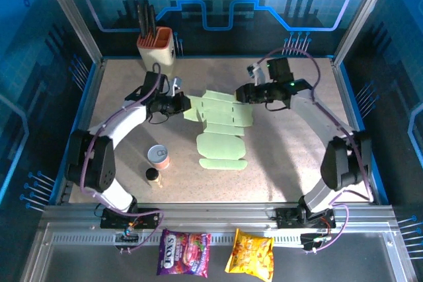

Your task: Fold the paper box

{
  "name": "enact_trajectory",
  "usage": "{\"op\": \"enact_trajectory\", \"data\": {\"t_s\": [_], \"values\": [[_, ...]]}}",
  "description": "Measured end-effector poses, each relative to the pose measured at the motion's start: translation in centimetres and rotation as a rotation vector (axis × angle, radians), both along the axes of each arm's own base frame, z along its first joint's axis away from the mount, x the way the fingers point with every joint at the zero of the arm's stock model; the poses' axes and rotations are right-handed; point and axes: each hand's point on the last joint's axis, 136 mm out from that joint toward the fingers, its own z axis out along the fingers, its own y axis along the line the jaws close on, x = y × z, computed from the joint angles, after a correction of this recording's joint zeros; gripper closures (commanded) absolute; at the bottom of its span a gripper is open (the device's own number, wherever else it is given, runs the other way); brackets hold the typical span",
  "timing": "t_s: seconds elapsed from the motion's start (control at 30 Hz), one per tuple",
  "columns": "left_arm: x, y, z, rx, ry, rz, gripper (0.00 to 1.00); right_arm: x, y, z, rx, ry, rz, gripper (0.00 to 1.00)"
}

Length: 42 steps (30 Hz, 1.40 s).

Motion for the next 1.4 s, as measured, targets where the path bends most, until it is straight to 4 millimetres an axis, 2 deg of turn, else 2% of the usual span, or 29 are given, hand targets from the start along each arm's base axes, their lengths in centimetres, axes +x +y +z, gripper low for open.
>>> {"op": "enact_trajectory", "data": {"t_s": [0.13,0.33,0.5,0.67,0.83,1.13,1.3,1.4], "values": [[-1.2,-0.7,4.6,-0.042,-0.136,-0.075,0.97,-0.8,-1.3,3.7,-0.028,-0.139,0.040,0.63],[-3.9,-1.7,11.2,-0.092,-0.351,-0.217,1.00,-3.5,-1.5,7.0,-0.097,-0.351,0.184,0.57],[-7.7,-2.3,16.1,-0.105,-0.572,-0.364,1.00,-7.2,-1.0,10.2,-0.168,-0.570,0.348,0.46],[-12.9,-2.4,19.9,-0.087,-0.830,-0.526,1.00,-10.8,0.0,13.6,-0.214,-0.727,0.504,0.44],[-16.1,-2.5,20.7,-0.063,-0.951,-0.631,1.00,-14.0,1.3,15.8,-0.235,-0.800,0.625,0.40],[-18.2,-2.9,20.0,-0.077,-0.983,-0.744,1.00,-19.2,3.0,17.9,-0.201,-0.806,0.761,0.30],[-18.9,-3.0,19.6,-0.062,-1.015,-0.772,1.00,-21.4,3.4,17.3,-0.211,-0.757,0.823,0.28],[-19.3,-3.3,19.3,-0.059,-1.036,-0.802,1.00,-22.0,3.6,16.7,-0.243,-0.716,0.846,0.30]]}}
